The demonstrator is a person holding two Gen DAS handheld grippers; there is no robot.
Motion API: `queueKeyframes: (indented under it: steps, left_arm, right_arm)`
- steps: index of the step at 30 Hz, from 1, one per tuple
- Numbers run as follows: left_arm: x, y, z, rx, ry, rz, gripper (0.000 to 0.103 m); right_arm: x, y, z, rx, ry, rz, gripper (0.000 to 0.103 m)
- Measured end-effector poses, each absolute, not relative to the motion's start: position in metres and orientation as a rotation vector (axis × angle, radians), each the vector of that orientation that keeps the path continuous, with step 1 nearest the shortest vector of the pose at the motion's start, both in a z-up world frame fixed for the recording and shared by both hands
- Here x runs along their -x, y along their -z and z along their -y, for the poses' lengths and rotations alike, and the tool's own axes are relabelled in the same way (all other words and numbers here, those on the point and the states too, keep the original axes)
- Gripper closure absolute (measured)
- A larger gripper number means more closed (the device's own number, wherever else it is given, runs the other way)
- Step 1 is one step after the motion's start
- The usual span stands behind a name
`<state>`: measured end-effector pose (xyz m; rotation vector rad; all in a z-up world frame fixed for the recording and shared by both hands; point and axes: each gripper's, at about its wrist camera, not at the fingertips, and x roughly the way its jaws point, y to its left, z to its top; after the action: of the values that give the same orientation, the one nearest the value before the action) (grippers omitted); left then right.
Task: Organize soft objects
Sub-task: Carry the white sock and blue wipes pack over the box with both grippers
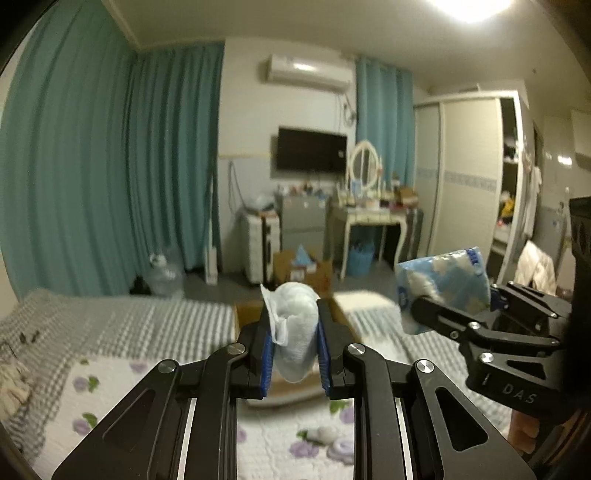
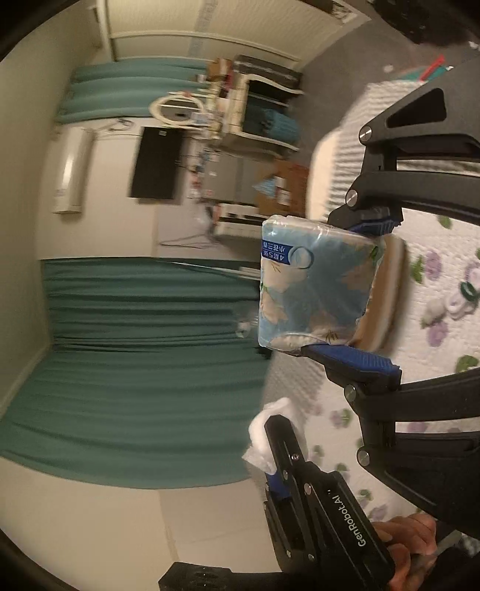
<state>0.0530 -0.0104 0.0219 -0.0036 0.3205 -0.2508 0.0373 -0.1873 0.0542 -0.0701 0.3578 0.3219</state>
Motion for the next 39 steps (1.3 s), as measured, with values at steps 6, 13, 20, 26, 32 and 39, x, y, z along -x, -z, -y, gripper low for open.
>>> queueKeyframes:
  steps: [6, 13, 20, 26, 32, 39]
  left_arm:
    - [-0.055, -0.051, -0.001, 0.033, 0.212, -0.228, 0.084]
    - [-0.081, -0.048, -0.009, 0.053, 0.202, -0.21, 0.084]
    - [-0.135, -0.016, -0.005, 0.066, 0.189, -0.28, 0.084]
    - [-0.188, 0.02, -0.001, 0.061, 0.174, -0.347, 0.084]
    - [-0.235, 0.051, 0.005, 0.053, 0.187, -0.444, 0.084]
    - [-0.288, 0.086, 0.015, 0.066, 0.203, -0.577, 0.084]
  right_arm:
    - [-0.035, -0.092, 0.191, 0.065, -0.325, -0.271, 0.053]
    - [-0.049, -0.1, 0.196, 0.067, -0.308, -0.238, 0.053]
    - [-0.111, -0.074, 0.205, 0.064, -0.284, -0.289, 0.053]
    - [-0.171, -0.03, 0.211, 0.021, -0.322, -0.384, 0.053]
    - [-0.226, 0.018, 0.209, 0.02, -0.331, -0.482, 0.053]
    - [-0.275, 0.07, 0.193, 0.06, -0.323, -0.596, 0.052]
